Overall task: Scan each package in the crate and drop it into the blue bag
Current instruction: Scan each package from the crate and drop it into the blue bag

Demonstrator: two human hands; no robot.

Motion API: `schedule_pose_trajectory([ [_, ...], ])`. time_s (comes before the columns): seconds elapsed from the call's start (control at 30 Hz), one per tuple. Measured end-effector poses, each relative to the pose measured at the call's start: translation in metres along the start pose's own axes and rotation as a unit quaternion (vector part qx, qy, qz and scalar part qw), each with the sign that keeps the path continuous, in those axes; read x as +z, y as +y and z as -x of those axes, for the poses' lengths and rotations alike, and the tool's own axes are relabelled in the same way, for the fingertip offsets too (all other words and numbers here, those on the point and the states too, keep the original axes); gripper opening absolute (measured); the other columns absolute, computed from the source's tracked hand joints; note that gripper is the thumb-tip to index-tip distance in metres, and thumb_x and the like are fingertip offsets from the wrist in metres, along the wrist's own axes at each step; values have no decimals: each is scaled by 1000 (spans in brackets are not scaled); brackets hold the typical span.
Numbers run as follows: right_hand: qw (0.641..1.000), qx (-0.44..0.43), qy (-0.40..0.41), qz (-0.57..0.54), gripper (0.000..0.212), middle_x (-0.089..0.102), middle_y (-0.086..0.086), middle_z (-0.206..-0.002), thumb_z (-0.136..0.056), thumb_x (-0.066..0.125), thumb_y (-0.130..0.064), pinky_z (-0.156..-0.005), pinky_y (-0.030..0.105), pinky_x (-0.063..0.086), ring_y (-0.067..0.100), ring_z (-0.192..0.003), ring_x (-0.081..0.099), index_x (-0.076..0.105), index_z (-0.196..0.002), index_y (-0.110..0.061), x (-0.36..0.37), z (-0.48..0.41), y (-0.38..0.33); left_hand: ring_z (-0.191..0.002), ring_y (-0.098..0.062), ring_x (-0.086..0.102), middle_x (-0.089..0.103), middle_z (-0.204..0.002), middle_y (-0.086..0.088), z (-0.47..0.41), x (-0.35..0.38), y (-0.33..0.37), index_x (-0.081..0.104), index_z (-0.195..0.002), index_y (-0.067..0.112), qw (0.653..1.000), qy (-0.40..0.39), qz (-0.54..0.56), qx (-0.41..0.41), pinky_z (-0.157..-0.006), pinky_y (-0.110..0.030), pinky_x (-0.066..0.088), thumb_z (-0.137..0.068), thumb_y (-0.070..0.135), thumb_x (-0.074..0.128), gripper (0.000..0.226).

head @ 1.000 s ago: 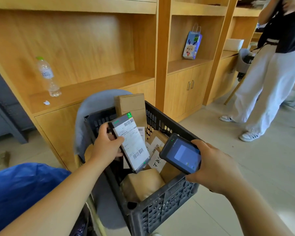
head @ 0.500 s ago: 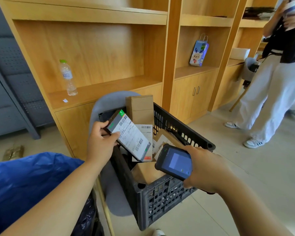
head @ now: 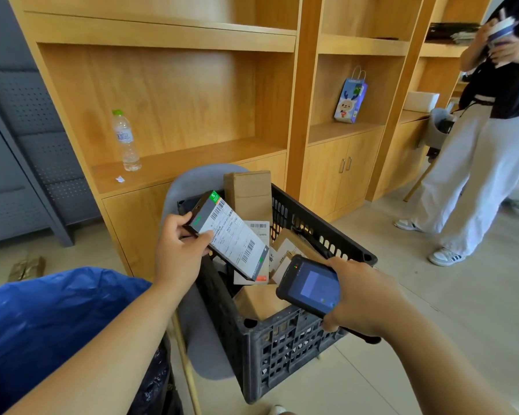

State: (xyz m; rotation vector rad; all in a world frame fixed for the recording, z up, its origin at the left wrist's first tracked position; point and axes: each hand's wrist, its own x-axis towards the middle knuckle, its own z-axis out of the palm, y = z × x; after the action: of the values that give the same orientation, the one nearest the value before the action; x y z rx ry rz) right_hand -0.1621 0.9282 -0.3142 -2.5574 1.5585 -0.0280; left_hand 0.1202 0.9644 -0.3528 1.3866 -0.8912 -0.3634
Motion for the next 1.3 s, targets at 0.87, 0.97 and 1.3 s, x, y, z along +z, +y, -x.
schedule_pose_trajectory([
  [0.87,982,-181,-10,-50,81,48,-10,-94,-49,75,-56,-64,33,51,14,-83,50,34,-115,-35,32,-11,-152,-82,-5,63,64,-94,9,32,-259,-27,50,-106,43,957,233,-170,-27,-67,-23,51,-83,18,72,40],
  [0.97,981,-191,-15,-38,89,45,-12,-94,-48,74,-59,-61,27,44,11,-83,47,31,-122,-37,39,-10,-164,-92,-15,61,63,-110,2,39,-278,-48,57,-112,28,939,174,-281,-96,-74,-23,47,-82,18,73,36],
  [1.3,990,-138,-20,-27,87,51,-9,-102,-47,76,-59,-65,30,50,14,-87,51,34,-119,-35,29,-18,-139,-89,-11,59,61,-98,12,52,-223,-70,60,-86,29,870,-128,-440,-182,-79,-34,52,-86,34,68,9],
])
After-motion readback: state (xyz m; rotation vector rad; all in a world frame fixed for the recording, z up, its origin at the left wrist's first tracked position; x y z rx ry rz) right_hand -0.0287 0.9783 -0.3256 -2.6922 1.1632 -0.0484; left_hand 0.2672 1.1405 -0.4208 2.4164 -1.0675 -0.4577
